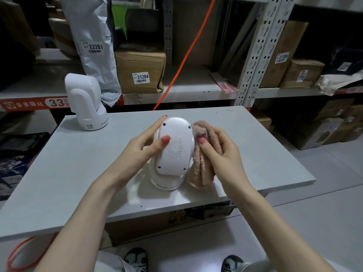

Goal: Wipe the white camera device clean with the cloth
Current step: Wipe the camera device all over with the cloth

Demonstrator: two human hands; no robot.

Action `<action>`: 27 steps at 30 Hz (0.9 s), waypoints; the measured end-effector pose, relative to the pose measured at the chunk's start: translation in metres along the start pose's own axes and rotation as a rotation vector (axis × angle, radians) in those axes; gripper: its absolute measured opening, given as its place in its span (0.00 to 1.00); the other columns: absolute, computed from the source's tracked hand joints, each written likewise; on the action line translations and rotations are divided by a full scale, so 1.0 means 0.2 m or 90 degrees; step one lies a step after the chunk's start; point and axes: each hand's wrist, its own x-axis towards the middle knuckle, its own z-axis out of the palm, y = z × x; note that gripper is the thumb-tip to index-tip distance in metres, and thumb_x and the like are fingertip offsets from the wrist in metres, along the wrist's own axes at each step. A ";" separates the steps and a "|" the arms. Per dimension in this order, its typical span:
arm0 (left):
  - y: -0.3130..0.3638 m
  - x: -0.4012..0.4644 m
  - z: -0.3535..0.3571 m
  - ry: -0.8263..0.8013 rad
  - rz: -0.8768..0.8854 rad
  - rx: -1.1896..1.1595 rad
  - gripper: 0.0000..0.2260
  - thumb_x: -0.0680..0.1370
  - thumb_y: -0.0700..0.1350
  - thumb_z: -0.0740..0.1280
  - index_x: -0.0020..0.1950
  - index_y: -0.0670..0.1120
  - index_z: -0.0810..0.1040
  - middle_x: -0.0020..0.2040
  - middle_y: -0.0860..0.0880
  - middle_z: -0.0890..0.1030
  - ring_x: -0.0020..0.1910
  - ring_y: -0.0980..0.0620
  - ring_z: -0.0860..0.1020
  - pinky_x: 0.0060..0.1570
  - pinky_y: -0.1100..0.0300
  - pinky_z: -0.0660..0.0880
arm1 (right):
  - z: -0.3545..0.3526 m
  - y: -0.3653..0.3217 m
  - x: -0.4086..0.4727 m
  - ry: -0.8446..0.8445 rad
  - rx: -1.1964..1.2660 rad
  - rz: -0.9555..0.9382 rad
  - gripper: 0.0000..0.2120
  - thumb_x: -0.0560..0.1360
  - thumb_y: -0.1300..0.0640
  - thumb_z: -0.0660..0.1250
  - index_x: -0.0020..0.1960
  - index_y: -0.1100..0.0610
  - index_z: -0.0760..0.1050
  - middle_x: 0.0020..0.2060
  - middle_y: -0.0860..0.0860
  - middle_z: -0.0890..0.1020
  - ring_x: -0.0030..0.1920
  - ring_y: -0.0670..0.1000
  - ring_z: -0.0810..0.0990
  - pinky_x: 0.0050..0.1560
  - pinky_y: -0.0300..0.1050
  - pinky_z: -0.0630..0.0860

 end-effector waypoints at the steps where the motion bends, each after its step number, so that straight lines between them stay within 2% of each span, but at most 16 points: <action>1: 0.01 -0.01 -0.01 -0.004 0.000 0.009 0.44 0.55 0.78 0.66 0.69 0.67 0.67 0.60 0.74 0.74 0.57 0.72 0.73 0.43 0.75 0.72 | 0.01 0.00 -0.01 -0.024 0.008 0.016 0.10 0.77 0.58 0.67 0.58 0.51 0.76 0.51 0.47 0.83 0.51 0.43 0.82 0.49 0.35 0.78; 3: 0.01 -0.02 -0.01 -0.004 0.013 0.000 0.46 0.55 0.76 0.69 0.71 0.63 0.66 0.60 0.72 0.75 0.55 0.71 0.75 0.39 0.74 0.73 | 0.02 0.01 -0.02 -0.046 0.016 0.028 0.11 0.76 0.56 0.67 0.58 0.50 0.75 0.51 0.47 0.83 0.52 0.43 0.82 0.51 0.36 0.78; 4: 0.02 -0.02 0.00 -0.006 0.020 -0.004 0.45 0.56 0.75 0.69 0.71 0.62 0.66 0.60 0.74 0.74 0.55 0.72 0.75 0.40 0.75 0.73 | 0.02 0.01 -0.03 -0.042 0.011 0.021 0.10 0.76 0.56 0.68 0.57 0.49 0.75 0.50 0.46 0.83 0.51 0.42 0.82 0.51 0.36 0.78; 5: 0.02 -0.01 0.00 -0.010 0.026 -0.007 0.42 0.59 0.73 0.70 0.71 0.63 0.66 0.60 0.75 0.73 0.57 0.73 0.74 0.42 0.75 0.73 | 0.02 0.01 -0.03 -0.033 -0.001 0.005 0.10 0.76 0.56 0.68 0.55 0.48 0.75 0.50 0.45 0.83 0.51 0.42 0.82 0.50 0.36 0.78; 7: 0.03 0.00 0.02 -0.023 0.032 -0.010 0.30 0.68 0.65 0.69 0.69 0.65 0.68 0.60 0.74 0.75 0.58 0.72 0.73 0.46 0.75 0.72 | 0.00 -0.01 -0.03 -0.013 -0.034 -0.035 0.10 0.75 0.57 0.69 0.55 0.49 0.74 0.49 0.45 0.82 0.49 0.41 0.82 0.48 0.33 0.77; 9: 0.03 0.02 0.03 -0.034 0.033 -0.025 0.19 0.75 0.58 0.68 0.66 0.65 0.71 0.59 0.69 0.78 0.57 0.69 0.75 0.50 0.73 0.72 | -0.03 -0.03 -0.04 -0.003 -0.053 -0.071 0.10 0.75 0.59 0.70 0.55 0.49 0.74 0.48 0.45 0.81 0.48 0.39 0.81 0.47 0.31 0.75; 11: 0.04 0.04 0.04 -0.032 0.042 -0.051 0.16 0.77 0.53 0.66 0.65 0.61 0.73 0.59 0.62 0.81 0.58 0.64 0.77 0.56 0.68 0.74 | -0.05 -0.04 -0.05 0.005 -0.070 -0.095 0.12 0.75 0.61 0.70 0.54 0.49 0.73 0.47 0.44 0.80 0.48 0.38 0.80 0.47 0.29 0.74; 14: 0.02 0.07 0.04 -0.004 0.062 -0.099 0.15 0.78 0.50 0.64 0.65 0.56 0.76 0.62 0.53 0.80 0.64 0.55 0.76 0.68 0.54 0.70 | -0.06 -0.03 -0.06 0.008 -0.096 -0.115 0.14 0.74 0.60 0.71 0.55 0.47 0.72 0.48 0.42 0.80 0.51 0.39 0.80 0.49 0.31 0.75; 18: -0.02 0.07 0.06 0.016 0.072 -0.161 0.15 0.77 0.48 0.64 0.63 0.56 0.78 0.66 0.53 0.77 0.68 0.52 0.73 0.70 0.49 0.66 | -0.05 0.00 -0.06 0.031 -0.154 -0.158 0.14 0.74 0.58 0.72 0.55 0.45 0.73 0.52 0.44 0.79 0.53 0.44 0.80 0.53 0.36 0.76; 20: -0.03 0.05 0.07 0.025 0.072 -0.200 0.15 0.77 0.45 0.63 0.63 0.55 0.78 0.66 0.52 0.77 0.66 0.50 0.74 0.66 0.50 0.70 | -0.04 0.00 -0.06 0.069 -0.217 -0.245 0.14 0.74 0.60 0.72 0.56 0.48 0.74 0.53 0.49 0.78 0.54 0.43 0.78 0.54 0.35 0.74; 22: -0.04 0.02 0.08 0.034 0.066 -0.227 0.17 0.78 0.44 0.64 0.66 0.51 0.75 0.65 0.49 0.78 0.62 0.49 0.75 0.61 0.54 0.72 | -0.02 0.00 -0.05 0.097 -0.291 -0.368 0.13 0.73 0.60 0.71 0.57 0.55 0.76 0.53 0.53 0.77 0.53 0.43 0.77 0.53 0.31 0.72; 25: -0.04 -0.01 0.10 0.050 0.055 -0.227 0.17 0.79 0.43 0.63 0.68 0.50 0.73 0.63 0.46 0.78 0.63 0.47 0.75 0.65 0.50 0.70 | 0.00 0.04 -0.05 0.115 -0.372 -0.514 0.15 0.74 0.60 0.70 0.59 0.56 0.73 0.52 0.53 0.77 0.51 0.50 0.79 0.50 0.36 0.76; 27: -0.03 -0.01 0.11 0.059 0.055 -0.196 0.16 0.79 0.46 0.63 0.67 0.53 0.74 0.64 0.47 0.78 0.65 0.46 0.75 0.67 0.48 0.69 | 0.01 0.07 -0.04 0.129 -0.396 -0.556 0.17 0.73 0.63 0.73 0.59 0.55 0.73 0.51 0.55 0.79 0.51 0.53 0.80 0.49 0.41 0.78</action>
